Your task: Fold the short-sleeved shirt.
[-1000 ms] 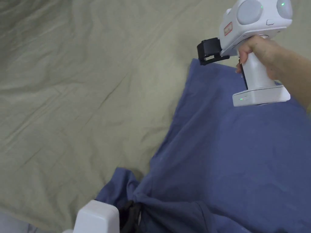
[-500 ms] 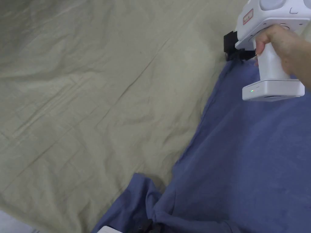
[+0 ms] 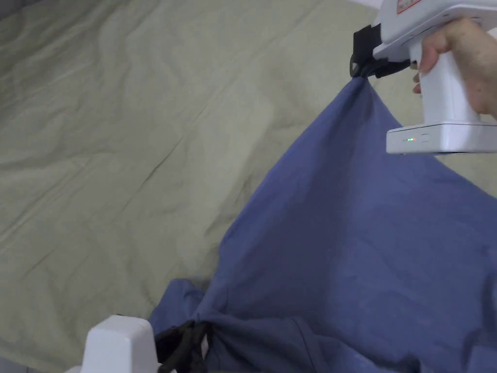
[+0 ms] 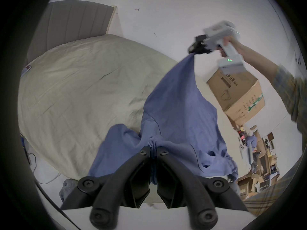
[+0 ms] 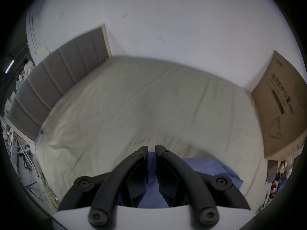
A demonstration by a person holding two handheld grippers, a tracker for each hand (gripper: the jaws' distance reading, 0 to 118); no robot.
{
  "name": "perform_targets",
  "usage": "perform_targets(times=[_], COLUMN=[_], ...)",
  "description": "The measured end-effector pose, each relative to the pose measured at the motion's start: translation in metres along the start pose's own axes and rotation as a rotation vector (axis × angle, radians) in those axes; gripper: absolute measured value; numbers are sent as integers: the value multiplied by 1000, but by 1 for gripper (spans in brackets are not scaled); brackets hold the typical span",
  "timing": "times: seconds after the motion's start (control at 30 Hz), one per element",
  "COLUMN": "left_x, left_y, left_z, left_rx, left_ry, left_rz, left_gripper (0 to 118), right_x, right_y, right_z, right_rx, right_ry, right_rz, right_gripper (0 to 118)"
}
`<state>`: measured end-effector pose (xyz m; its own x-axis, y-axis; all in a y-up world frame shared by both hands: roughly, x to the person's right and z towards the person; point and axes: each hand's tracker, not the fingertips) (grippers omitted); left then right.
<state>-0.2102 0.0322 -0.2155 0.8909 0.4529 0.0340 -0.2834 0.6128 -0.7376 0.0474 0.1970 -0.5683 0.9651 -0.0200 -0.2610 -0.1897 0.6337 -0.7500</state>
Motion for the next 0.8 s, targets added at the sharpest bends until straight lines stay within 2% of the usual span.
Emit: perform_targets(times=[0.2, 0.43, 0.53, 0.7, 0.8], left_x=[15, 55, 87, 146, 170], left_y=[27, 105, 142, 198, 232], left_z=[37, 98, 128, 182, 215], left_rx=[112, 352, 453, 606, 660], left_ry=[-65, -181, -225, -261, -317], left_rz=[-68, -151, -240, -398, -405], left_gripper=[2, 2, 2, 2, 2], right_x=[49, 93, 104, 108, 107], right_y=[-24, -87, -114, -150, -165], right_z=[195, 406, 476, 561, 602], right_rx=[203, 426, 526, 657, 705], right_ry=[-76, -201, -220, -277, -279], right_rz=[-90, -204, -270, -314, -326], right_gripper=[8, 9, 8, 9, 8])
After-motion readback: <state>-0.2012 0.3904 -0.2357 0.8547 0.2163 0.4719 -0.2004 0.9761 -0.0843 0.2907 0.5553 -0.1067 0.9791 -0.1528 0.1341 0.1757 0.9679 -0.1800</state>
